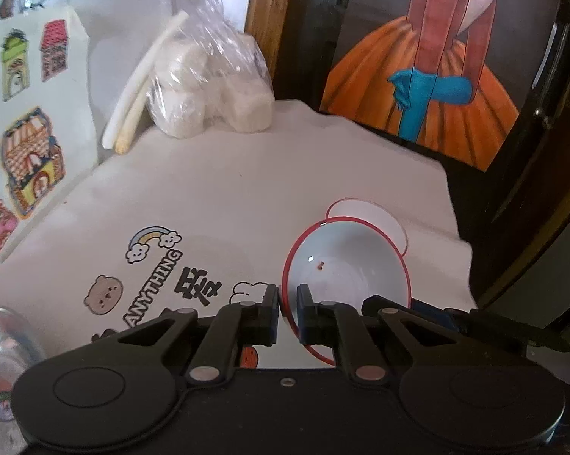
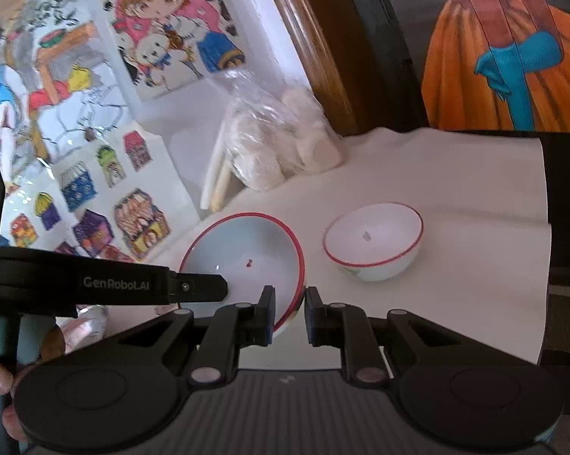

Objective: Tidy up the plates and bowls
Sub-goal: 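Carry the white bowl with both tools and lower it into the steel bowl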

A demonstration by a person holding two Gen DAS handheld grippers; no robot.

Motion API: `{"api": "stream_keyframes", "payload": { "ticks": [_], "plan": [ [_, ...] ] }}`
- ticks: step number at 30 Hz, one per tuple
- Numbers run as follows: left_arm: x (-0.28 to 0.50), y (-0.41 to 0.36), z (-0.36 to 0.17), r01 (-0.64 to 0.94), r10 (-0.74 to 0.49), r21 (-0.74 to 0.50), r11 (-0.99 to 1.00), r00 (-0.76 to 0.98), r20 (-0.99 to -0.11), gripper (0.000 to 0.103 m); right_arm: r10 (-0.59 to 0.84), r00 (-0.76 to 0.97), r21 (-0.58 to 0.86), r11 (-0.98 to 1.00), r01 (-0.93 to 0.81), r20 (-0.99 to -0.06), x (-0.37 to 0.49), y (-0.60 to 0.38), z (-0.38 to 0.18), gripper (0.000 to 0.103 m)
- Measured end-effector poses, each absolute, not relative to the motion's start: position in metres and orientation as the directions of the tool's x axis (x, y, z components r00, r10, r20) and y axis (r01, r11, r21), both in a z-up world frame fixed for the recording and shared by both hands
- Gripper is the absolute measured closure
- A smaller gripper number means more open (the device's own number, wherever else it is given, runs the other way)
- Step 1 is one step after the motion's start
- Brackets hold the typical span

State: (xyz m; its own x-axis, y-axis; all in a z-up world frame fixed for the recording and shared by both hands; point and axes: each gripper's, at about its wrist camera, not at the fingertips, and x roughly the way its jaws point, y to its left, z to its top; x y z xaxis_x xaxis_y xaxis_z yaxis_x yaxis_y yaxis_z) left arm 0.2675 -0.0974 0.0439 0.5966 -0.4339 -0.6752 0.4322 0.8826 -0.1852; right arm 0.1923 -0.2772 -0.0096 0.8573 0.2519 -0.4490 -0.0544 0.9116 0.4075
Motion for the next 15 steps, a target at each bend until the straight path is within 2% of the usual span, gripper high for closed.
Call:
{"api": "stream_keyframes", "payload": {
  "ticks": [15],
  "plan": [
    [0.202,-0.055,0.063,0.379,-0.45,-0.253,0.89,0.648,-0.614,0.095,0.307,0.864,0.396,0.908,-0.14,-0.4,0.131,-0.256,0.019,0.085]
  ]
}}
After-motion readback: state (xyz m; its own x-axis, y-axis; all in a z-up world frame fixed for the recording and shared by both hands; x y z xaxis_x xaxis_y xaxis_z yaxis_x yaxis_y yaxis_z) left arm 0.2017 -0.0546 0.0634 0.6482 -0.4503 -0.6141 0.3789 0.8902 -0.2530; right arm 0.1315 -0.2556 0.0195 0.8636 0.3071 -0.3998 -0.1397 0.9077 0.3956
